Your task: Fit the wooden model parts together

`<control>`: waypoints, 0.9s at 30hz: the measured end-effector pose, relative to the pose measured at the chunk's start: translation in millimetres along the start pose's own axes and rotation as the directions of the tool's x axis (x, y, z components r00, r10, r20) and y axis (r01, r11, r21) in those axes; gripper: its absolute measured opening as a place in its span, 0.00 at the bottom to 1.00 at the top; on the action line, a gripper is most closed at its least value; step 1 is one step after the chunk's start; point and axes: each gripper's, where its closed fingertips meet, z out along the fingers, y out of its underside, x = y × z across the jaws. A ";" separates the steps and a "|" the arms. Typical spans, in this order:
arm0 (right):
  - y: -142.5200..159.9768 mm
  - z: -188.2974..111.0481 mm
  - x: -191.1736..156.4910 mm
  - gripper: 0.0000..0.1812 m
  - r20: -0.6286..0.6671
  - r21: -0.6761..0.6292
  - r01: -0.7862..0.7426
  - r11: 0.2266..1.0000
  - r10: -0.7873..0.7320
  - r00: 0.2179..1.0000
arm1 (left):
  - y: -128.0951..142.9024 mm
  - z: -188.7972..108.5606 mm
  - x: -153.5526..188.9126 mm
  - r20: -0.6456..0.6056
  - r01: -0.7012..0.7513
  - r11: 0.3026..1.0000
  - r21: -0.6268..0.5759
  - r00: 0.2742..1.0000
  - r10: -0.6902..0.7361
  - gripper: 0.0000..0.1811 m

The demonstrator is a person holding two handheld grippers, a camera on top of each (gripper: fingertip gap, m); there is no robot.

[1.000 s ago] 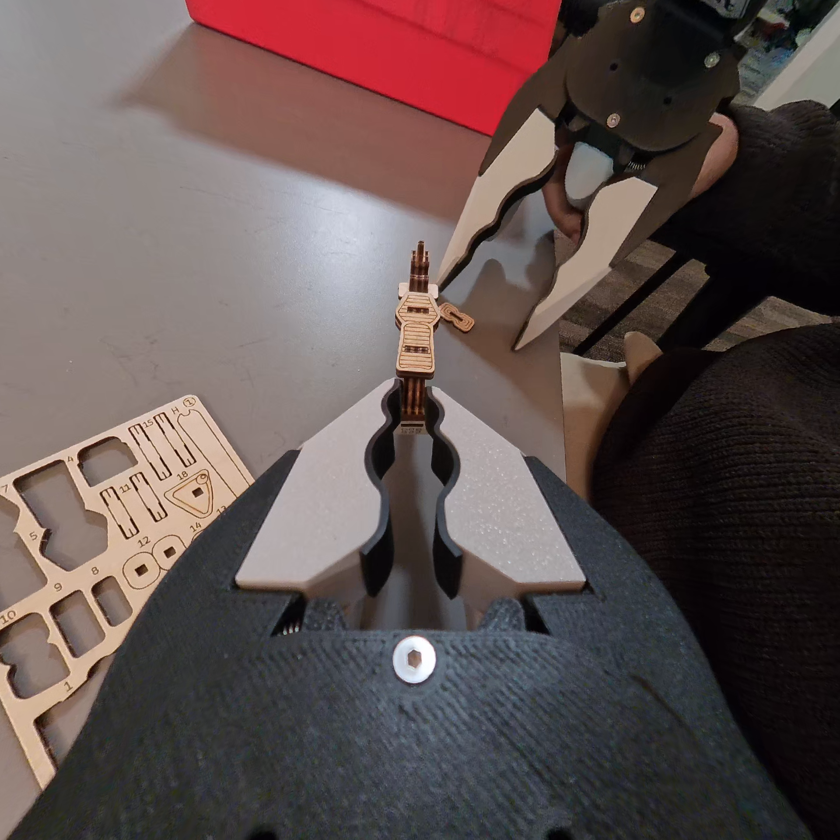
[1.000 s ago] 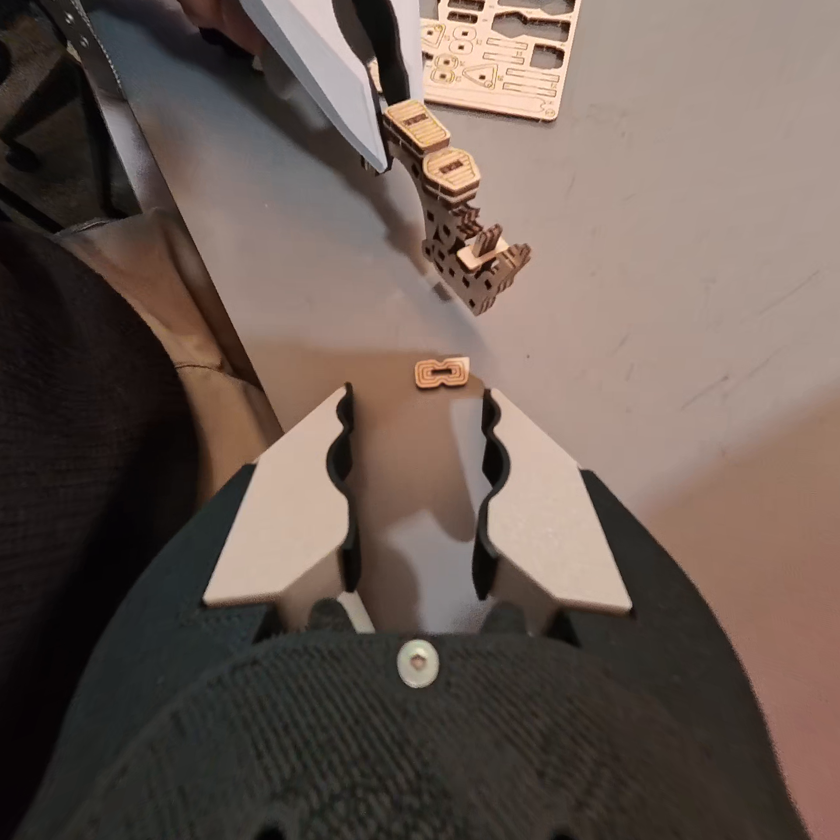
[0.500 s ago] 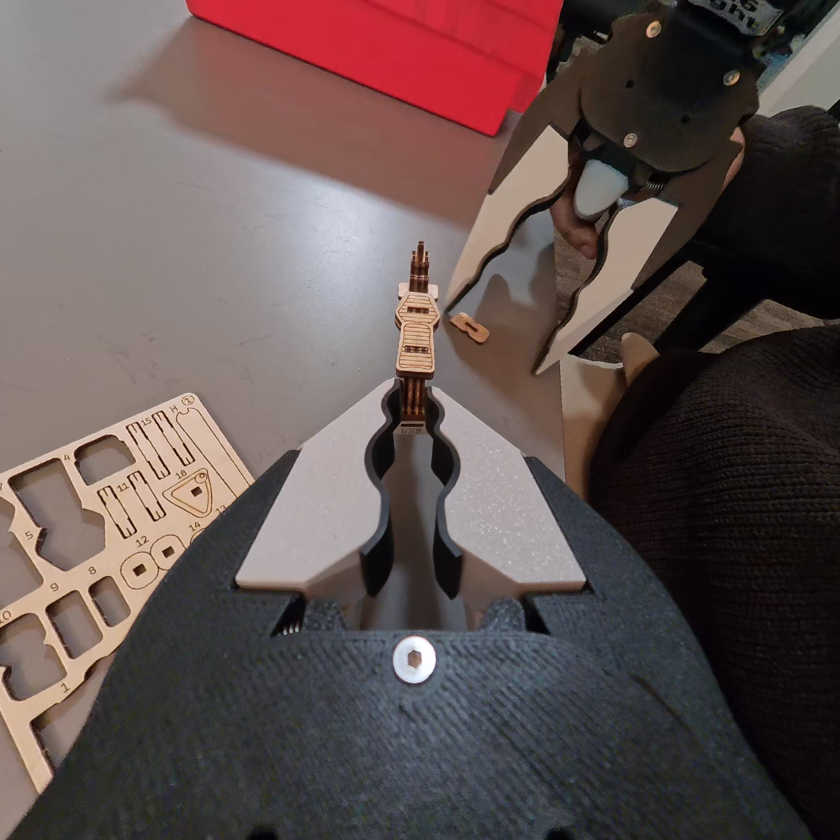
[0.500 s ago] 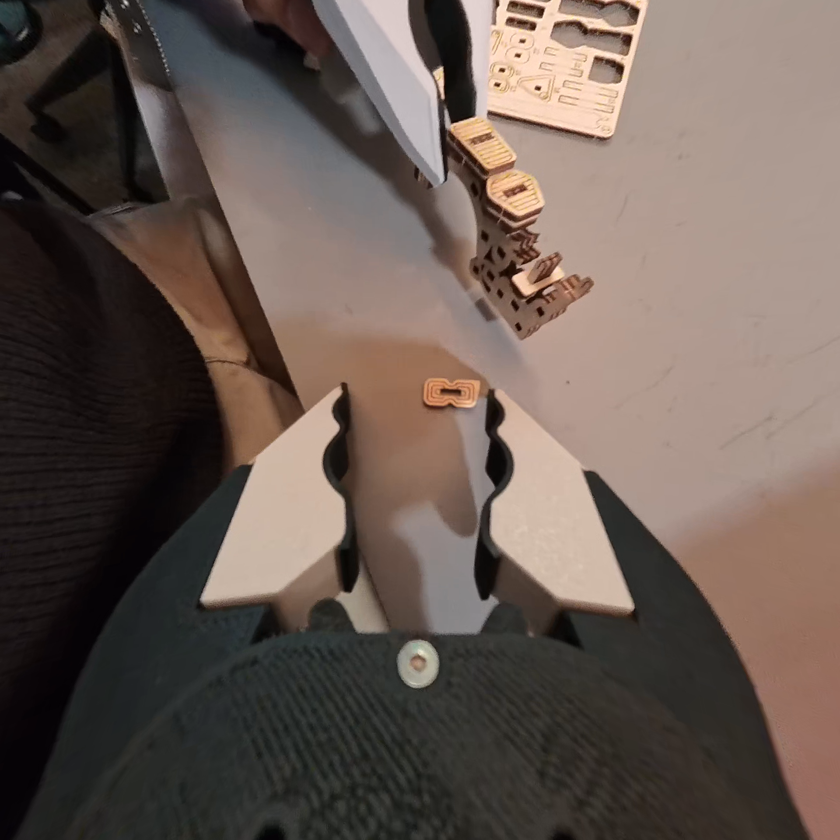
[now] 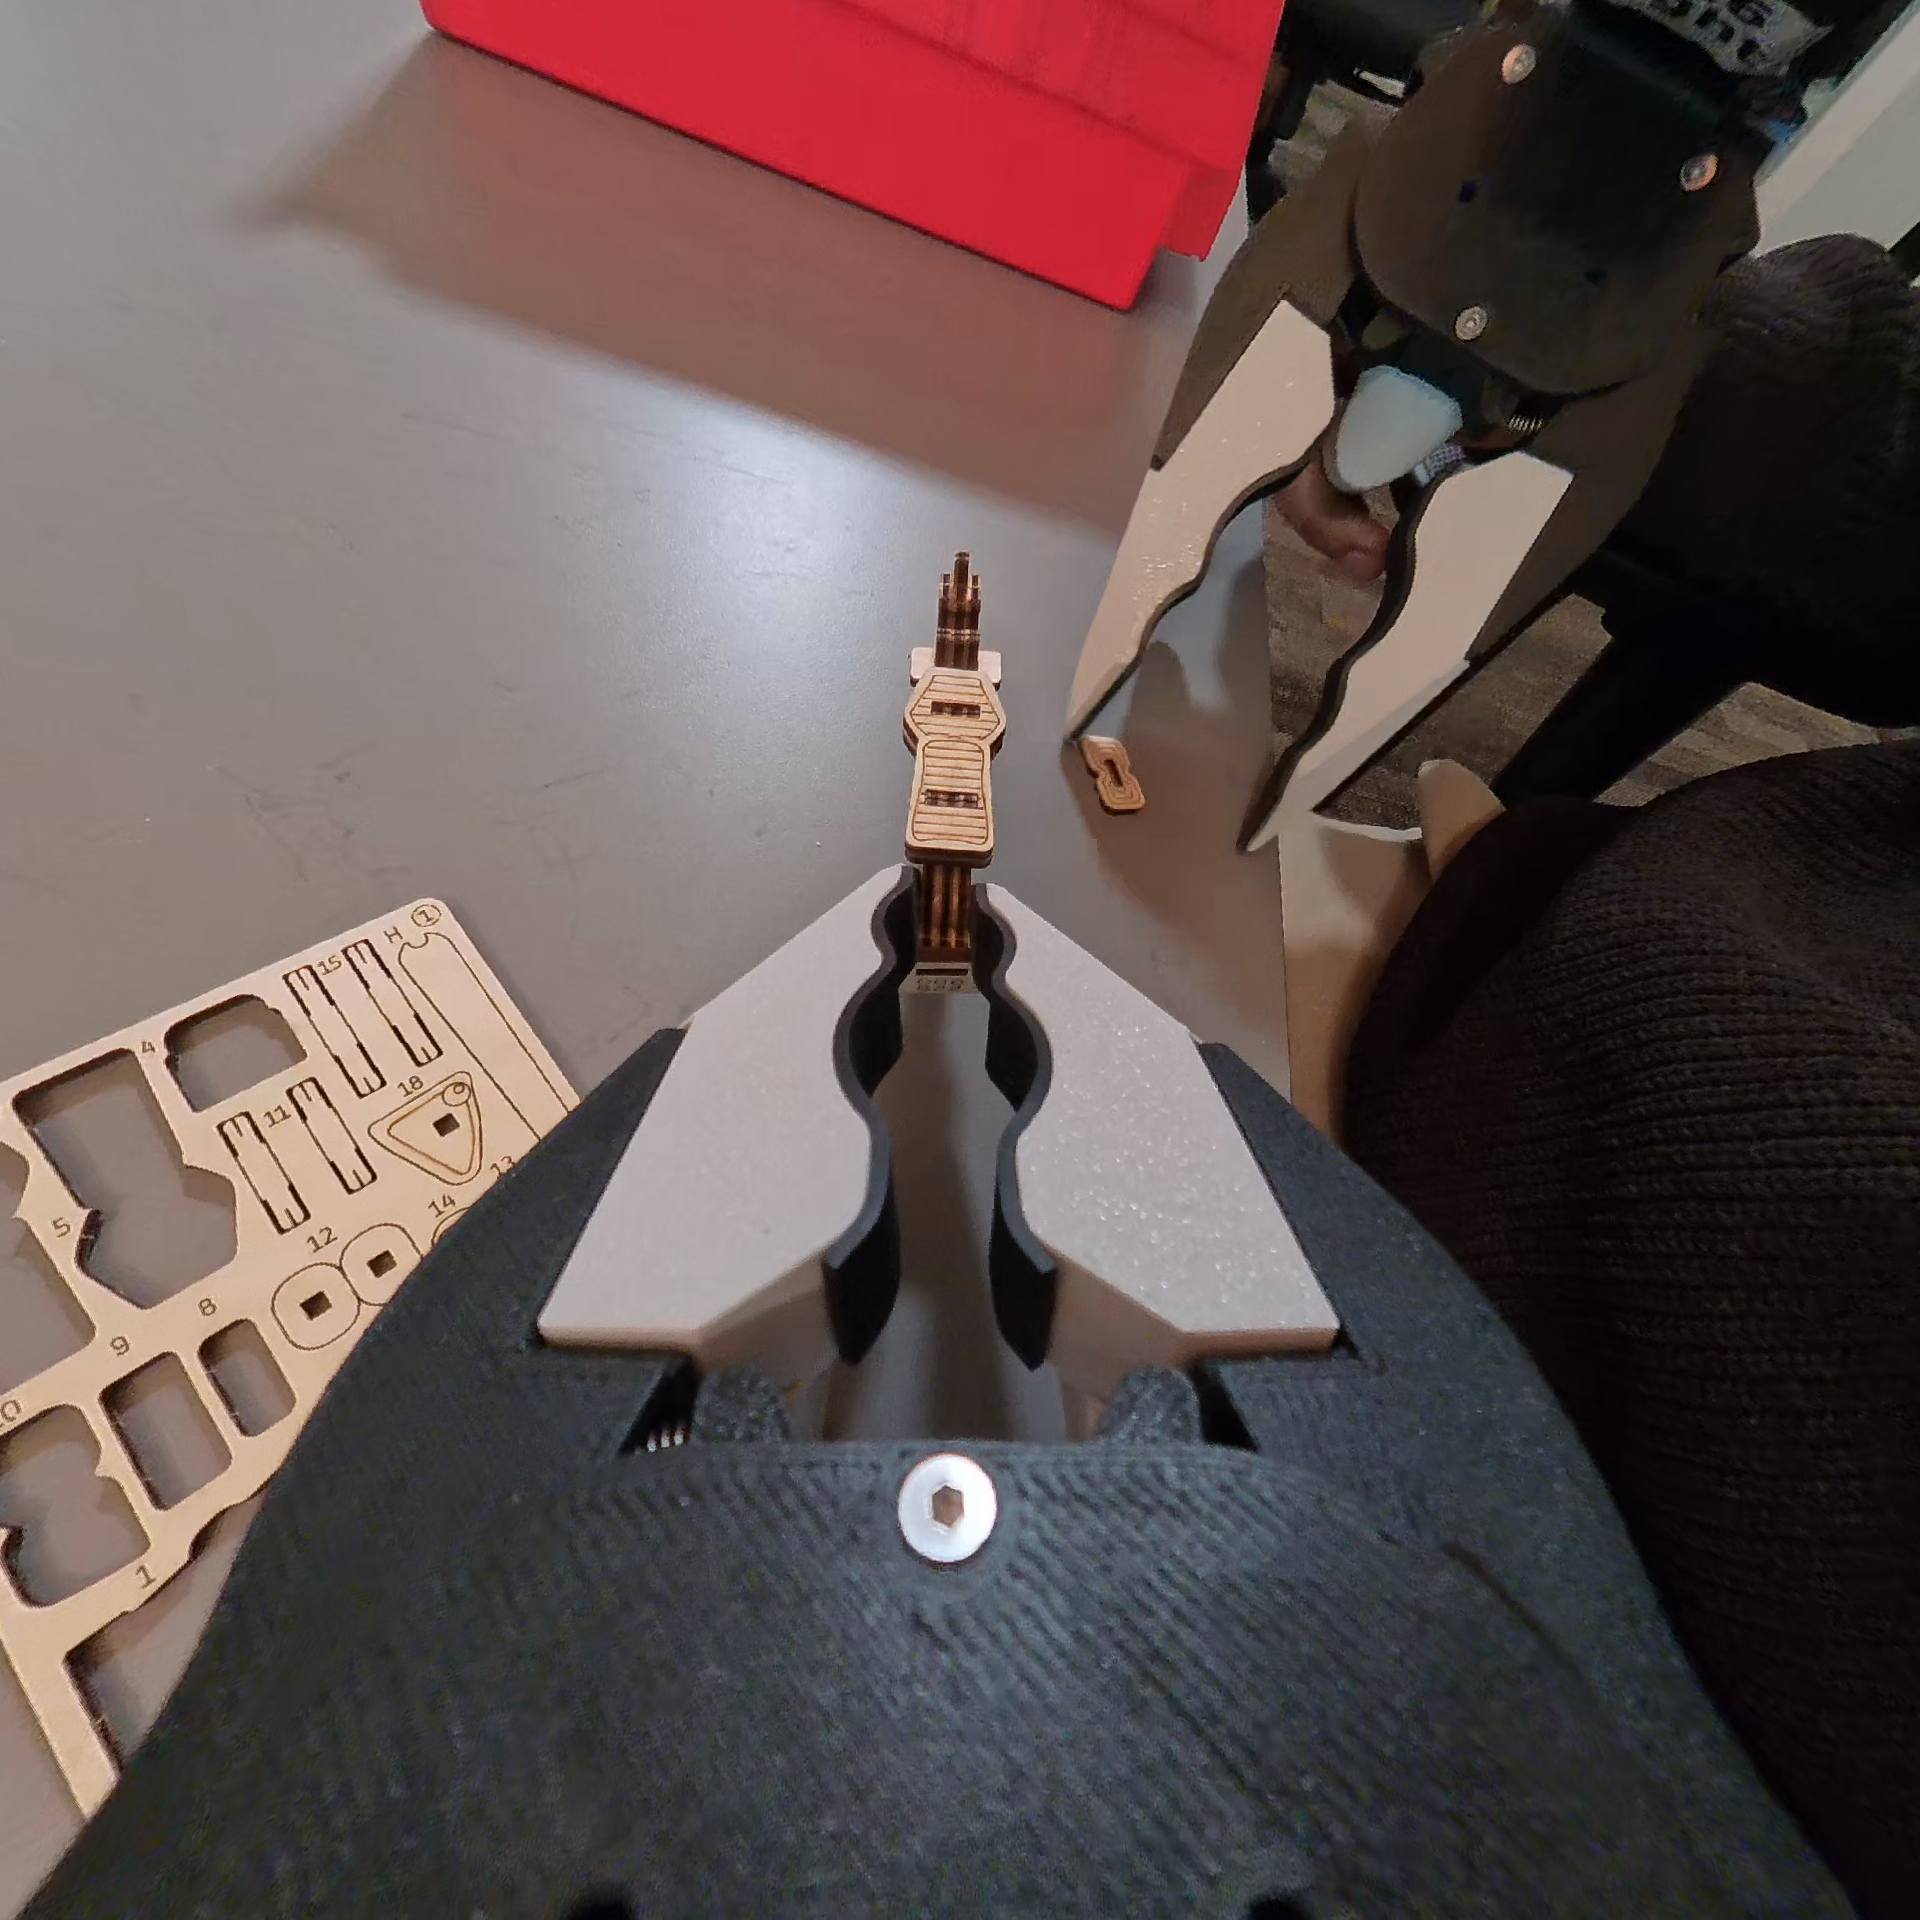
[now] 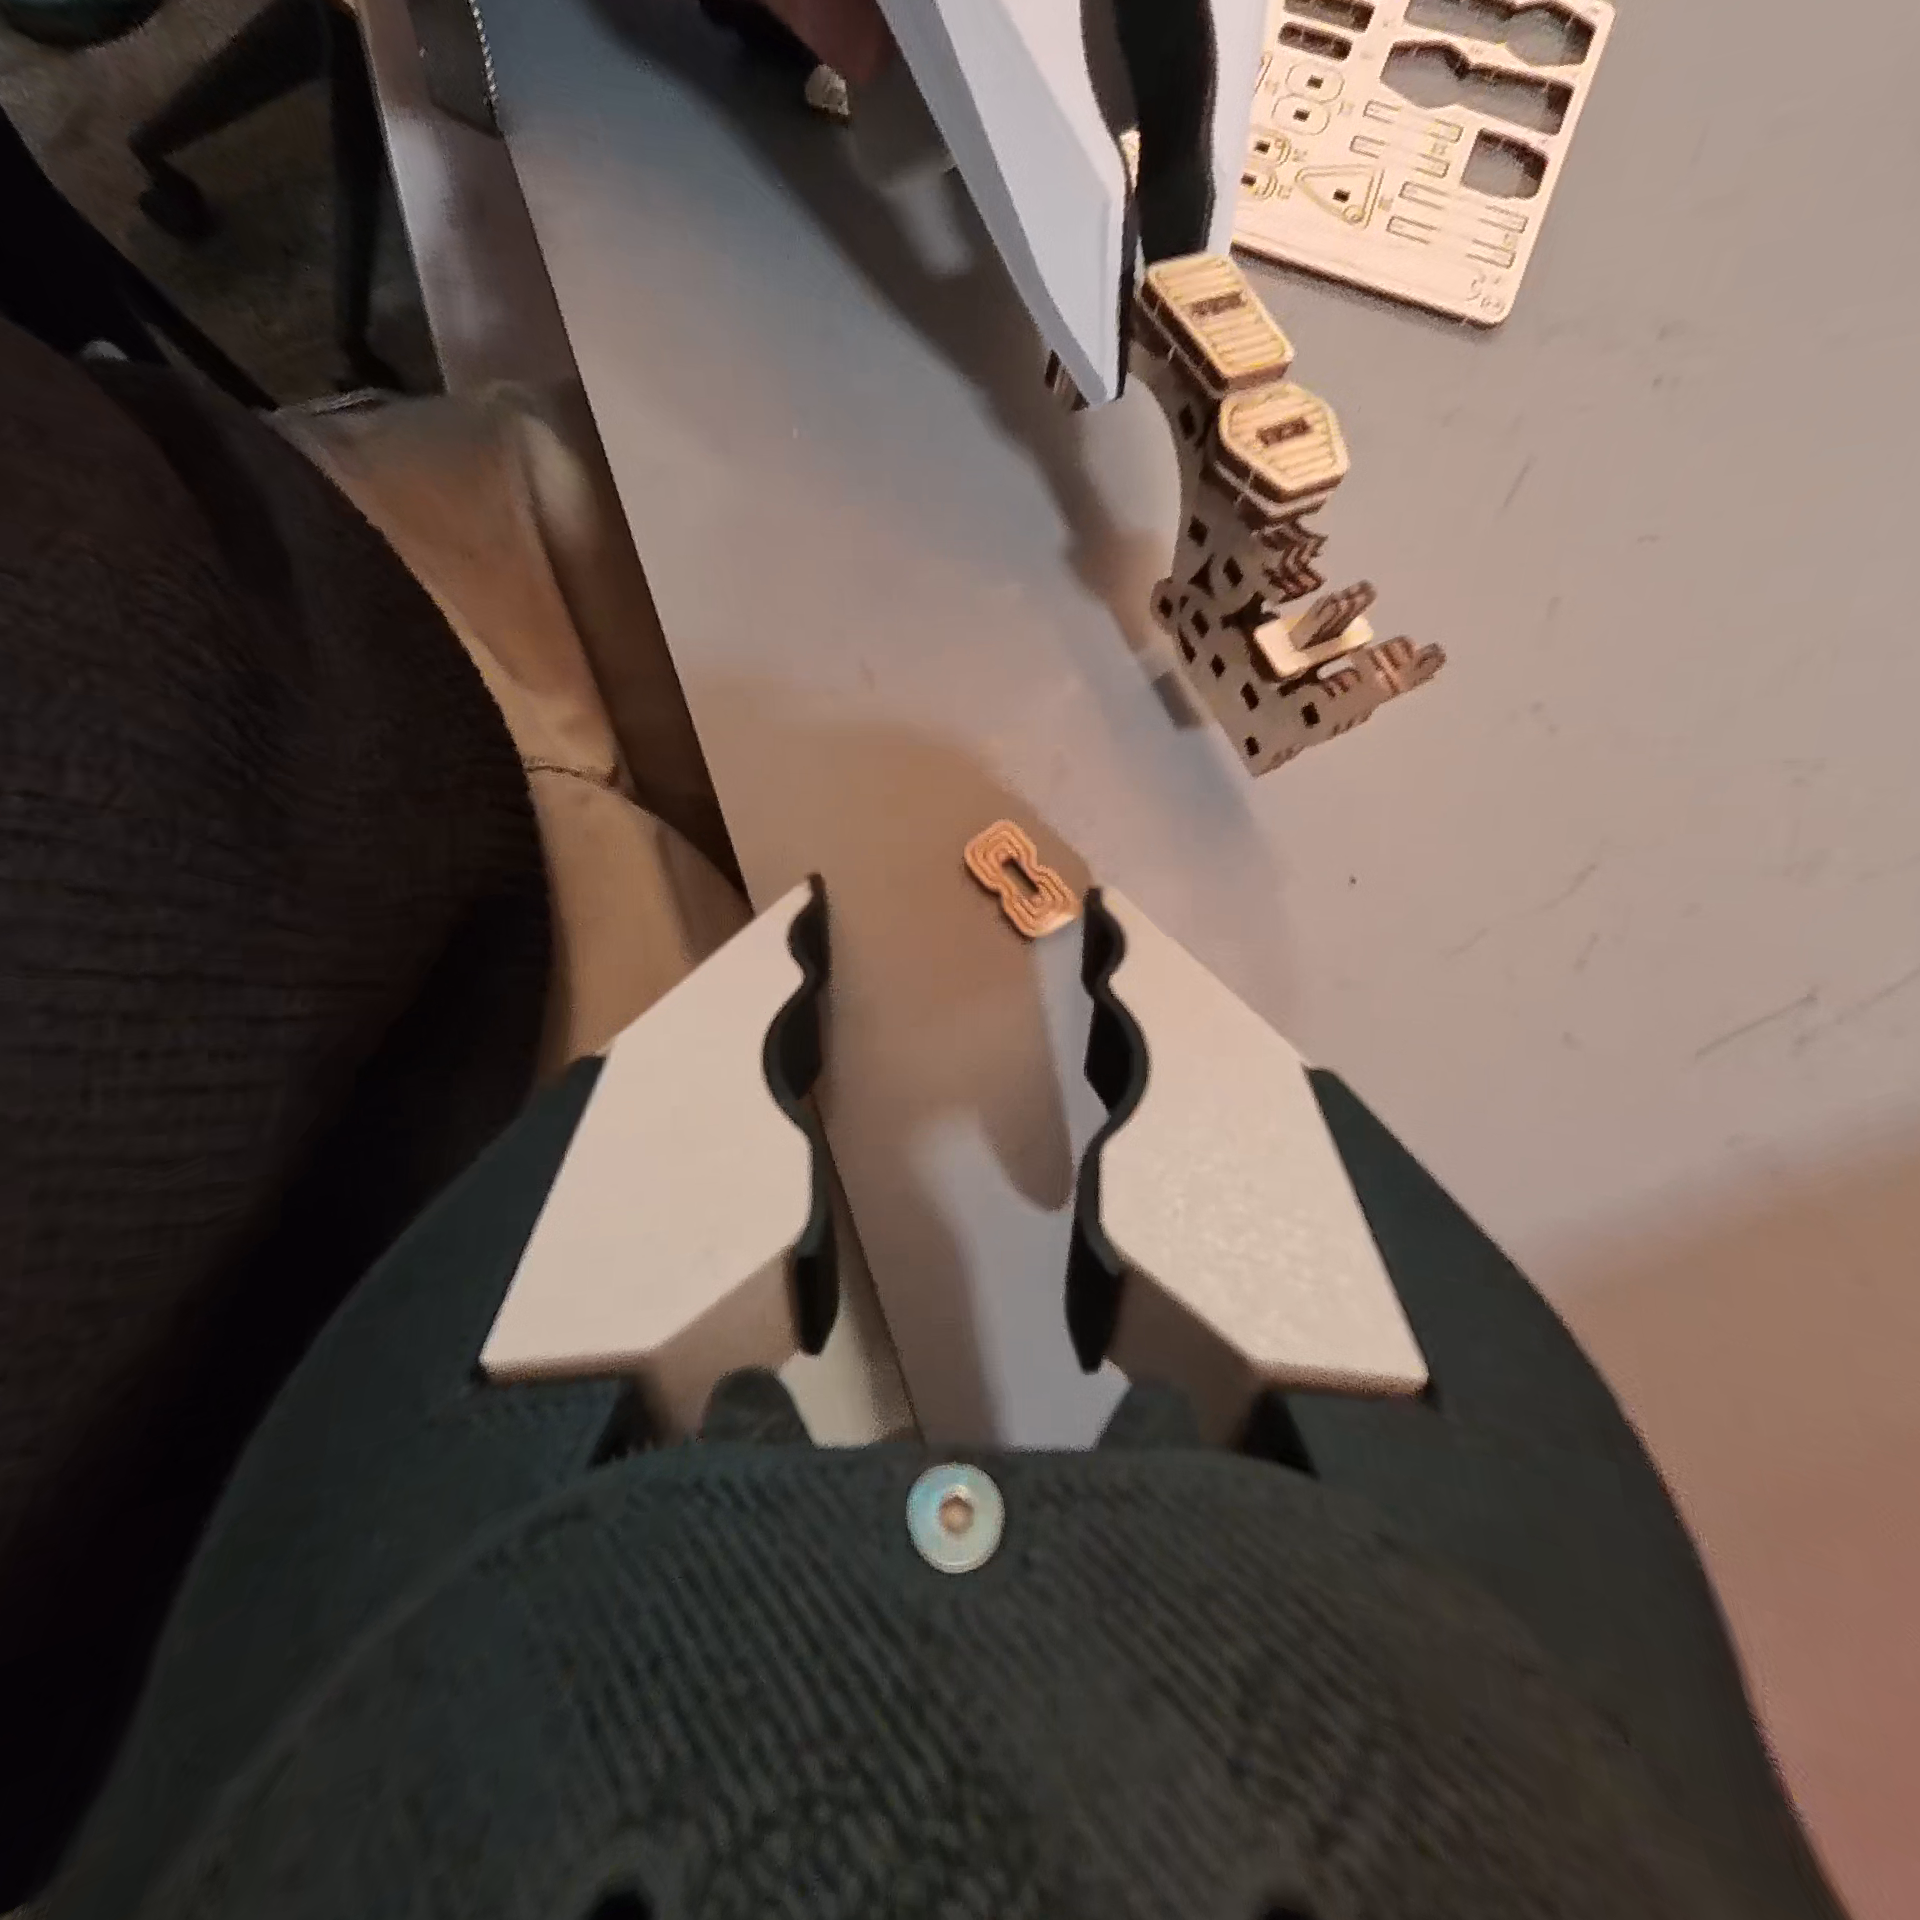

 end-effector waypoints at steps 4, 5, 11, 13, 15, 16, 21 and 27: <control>7.1 -10.3 -14.4 0.19 0.112 -0.019 -0.046 0.999 0.048 0.993 | 0.3 0.3 0.2 0.000 -0.002 1.000 -0.003 1.000 0.002 0.04; 6.6 -11.5 -20.6 0.19 0.151 -0.015 -0.058 0.998 0.060 0.987 | 0.4 0.3 0.2 0.000 -0.002 1.000 -0.004 1.000 0.002 0.04; -2.9 -6.6 -20.0 0.27 0.109 0.016 -0.018 1.000 0.016 0.994 | -0.1 -0.1 0.1 -0.003 0.002 1.000 0.001 1.000 -0.002 0.04; -1.0 -6.1 -12.7 0.26 0.069 0.015 -0.018 1.000 0.017 0.997 | -0.3 -0.4 0.1 -0.005 0.004 1.000 0.002 1.000 -0.004 0.04; 1.2 -5.2 -15.0 0.24 0.099 0.008 -0.050 0.999 0.049 0.994 | -0.2 -0.2 0.1 -0.007 0.006 1.000 0.002 1.000 -0.006 0.04; 0.6 -5.6 -18.1 0.21 0.124 0.010 -0.061 0.998 0.059 0.990 | -0.2 -0.3 0.1 -0.007 0.007 1.000 0.002 1.000 -0.007 0.04; -2.6 -1.7 -21.5 0.23 0.115 0.010 -0.027 1.000 0.026 0.993 | 0.2 0.2 0.6 -0.008 0.003 1.000 -0.002 1.000 -0.003 0.04; -12.1 -1.4 -11.4 0.27 0.048 0.063 -0.021 0.998 0.018 0.999 | 1.4 1.4 4.2 -0.020 -0.017 1.000 -0.012 1.000 0.017 0.04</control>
